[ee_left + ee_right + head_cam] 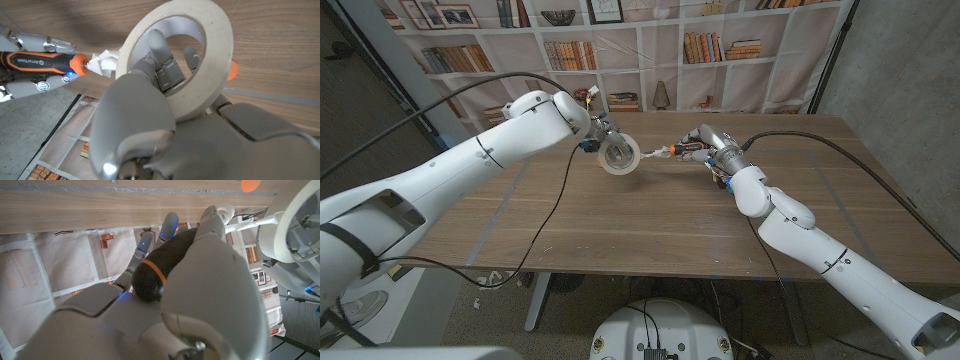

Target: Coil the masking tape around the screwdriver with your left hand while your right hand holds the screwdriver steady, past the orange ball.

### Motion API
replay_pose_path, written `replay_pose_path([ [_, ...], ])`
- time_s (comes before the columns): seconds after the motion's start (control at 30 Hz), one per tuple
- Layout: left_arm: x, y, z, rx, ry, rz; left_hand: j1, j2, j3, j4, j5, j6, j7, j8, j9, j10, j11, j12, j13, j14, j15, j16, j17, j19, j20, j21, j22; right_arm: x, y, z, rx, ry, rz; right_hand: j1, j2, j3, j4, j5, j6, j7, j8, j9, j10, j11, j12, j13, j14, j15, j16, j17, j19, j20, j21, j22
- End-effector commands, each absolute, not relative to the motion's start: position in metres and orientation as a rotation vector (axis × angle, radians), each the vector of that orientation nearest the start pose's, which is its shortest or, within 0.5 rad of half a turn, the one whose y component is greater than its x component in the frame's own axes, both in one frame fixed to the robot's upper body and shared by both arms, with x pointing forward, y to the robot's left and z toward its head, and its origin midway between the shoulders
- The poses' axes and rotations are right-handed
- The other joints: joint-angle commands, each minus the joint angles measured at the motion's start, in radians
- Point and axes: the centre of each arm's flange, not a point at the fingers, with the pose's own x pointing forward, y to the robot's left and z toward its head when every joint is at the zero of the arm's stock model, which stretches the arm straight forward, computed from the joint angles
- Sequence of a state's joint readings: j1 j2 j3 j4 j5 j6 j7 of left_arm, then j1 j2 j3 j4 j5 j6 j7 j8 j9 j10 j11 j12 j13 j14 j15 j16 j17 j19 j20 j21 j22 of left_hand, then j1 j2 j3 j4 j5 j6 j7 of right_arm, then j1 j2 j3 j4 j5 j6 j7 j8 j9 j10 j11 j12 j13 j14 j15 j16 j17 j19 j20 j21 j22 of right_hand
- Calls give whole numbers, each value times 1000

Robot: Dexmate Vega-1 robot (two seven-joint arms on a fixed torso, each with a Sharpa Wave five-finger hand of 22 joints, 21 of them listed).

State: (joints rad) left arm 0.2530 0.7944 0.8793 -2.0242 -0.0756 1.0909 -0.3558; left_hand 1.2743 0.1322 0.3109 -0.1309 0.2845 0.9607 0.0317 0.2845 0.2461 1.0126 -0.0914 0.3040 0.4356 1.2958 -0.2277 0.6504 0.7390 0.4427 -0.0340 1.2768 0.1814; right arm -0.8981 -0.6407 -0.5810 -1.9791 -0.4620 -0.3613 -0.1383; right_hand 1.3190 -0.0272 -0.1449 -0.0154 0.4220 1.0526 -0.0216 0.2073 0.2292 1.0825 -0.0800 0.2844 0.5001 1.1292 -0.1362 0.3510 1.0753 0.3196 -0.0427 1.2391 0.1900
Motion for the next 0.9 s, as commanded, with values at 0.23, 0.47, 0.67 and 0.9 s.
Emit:
replay_pose_path([
  [0.23,582,157,104,1340,69,-152,8,0,-3,2,-5,-3,-9,-10,-1,11,-14,-10,-5,-11,-2,-15,-3,-8,5,-4,1,565,-131,9,-1315,-610,-74,194,198,-4,7,1,41,-62,-3,2,-14,0,-8,10,83,-94,-12,-5,-6,-152,8,2],
  [0.47,582,150,100,1445,75,-76,13,3,-2,1,-10,-10,-21,-22,-4,3,-19,-26,-16,-39,-3,-49,-24,-25,5,-9,2,569,-122,10,-1407,-565,-100,199,205,0,11,-2,20,-68,-8,3,-30,-2,-12,18,74,-94,-26,-14,-9,-153,13,2],
  [0.67,579,144,99,1553,69,4,17,-28,-18,-8,-25,-37,-44,-48,-7,-47,-29,-59,-28,-97,-7,-114,-56,-64,11,-20,2,571,-116,13,-1510,-456,-103,219,210,36,21,-35,-58,-85,-18,9,-95,-6,-58,2,24,-97,-78,-45,-39,-152,18,-3],
  [0.9,576,143,100,1582,63,18,26,-48,-57,10,-10,-235,-32,-101,-8,-219,-4,-98,-1,-364,-8,-384,-227,-149,84,-87,-8,574,-115,12,-1571,-377,-127,166,201,47,78,-97,-182,-116,-16,6,-236,-12,-101,-39,-169,-96,-181,-220,-100,-135,-28,-18],
])
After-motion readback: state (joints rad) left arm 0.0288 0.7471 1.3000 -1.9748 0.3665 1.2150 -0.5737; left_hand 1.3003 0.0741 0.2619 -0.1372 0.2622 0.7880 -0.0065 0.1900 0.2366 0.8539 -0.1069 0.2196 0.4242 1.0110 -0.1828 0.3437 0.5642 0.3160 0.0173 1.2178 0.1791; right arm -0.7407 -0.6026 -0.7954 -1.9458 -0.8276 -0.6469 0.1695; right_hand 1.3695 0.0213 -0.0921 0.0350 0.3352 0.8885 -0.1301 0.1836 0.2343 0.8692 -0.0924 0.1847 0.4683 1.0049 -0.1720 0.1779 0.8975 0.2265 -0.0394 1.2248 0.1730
